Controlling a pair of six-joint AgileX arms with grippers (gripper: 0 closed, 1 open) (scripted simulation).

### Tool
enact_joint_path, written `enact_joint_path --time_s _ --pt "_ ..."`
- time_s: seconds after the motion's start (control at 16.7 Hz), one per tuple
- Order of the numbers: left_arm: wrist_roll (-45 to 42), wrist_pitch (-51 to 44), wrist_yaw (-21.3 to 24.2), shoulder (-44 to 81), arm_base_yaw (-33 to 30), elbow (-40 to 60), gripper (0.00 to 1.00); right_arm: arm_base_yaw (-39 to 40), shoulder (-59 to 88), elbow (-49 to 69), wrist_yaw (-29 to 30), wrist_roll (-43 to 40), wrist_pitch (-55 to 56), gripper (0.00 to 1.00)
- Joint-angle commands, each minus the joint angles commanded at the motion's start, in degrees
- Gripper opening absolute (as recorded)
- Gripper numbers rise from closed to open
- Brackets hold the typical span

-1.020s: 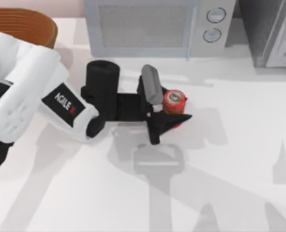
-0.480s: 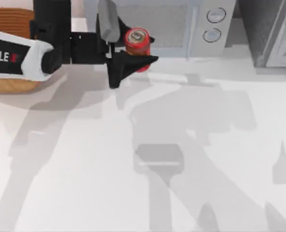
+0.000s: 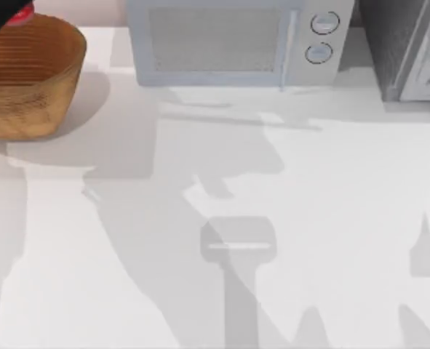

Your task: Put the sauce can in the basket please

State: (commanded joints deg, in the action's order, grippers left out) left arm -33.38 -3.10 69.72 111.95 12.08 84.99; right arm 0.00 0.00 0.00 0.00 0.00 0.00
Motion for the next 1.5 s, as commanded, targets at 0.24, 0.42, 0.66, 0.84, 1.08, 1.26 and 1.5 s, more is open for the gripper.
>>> enact_joint_path --time_s 0.24,0.42,0.66,0.84,1.08,1.26,1.5 --pt "0.7 -6.2 -0.6 -1.6 10.7 2.2 0.00 0.0 0.0 0.0 0.0 0.0 0.0 1.00" --pt "1.0 -7.3 -0.8 -1.8 12.7 2.7 0.00 0.0 0.0 0.0 0.0 0.0 0.0 1.00" --pt "1.0 -7.0 -0.9 -1.4 12.4 2.5 0.00 0.0 0.0 0.0 0.0 0.0 0.0 1.00" --pt "2.8 -3.6 -2.3 -0.2 10.8 2.2 0.00 0.0 0.0 0.0 0.0 0.0 0.0 1.00" --pt "5.5 0.9 -4.3 1.5 8.9 1.7 0.00 0.0 0.0 0.0 0.0 0.0 0.0 1.00" --pt "7.4 5.0 -5.5 2.8 7.1 1.4 0.00 0.0 0.0 0.0 0.0 0.0 0.0 1.00" --pt "8.9 7.0 -6.7 3.8 5.8 1.1 0.00 0.0 0.0 0.0 0.0 0.0 0.0 1.00"
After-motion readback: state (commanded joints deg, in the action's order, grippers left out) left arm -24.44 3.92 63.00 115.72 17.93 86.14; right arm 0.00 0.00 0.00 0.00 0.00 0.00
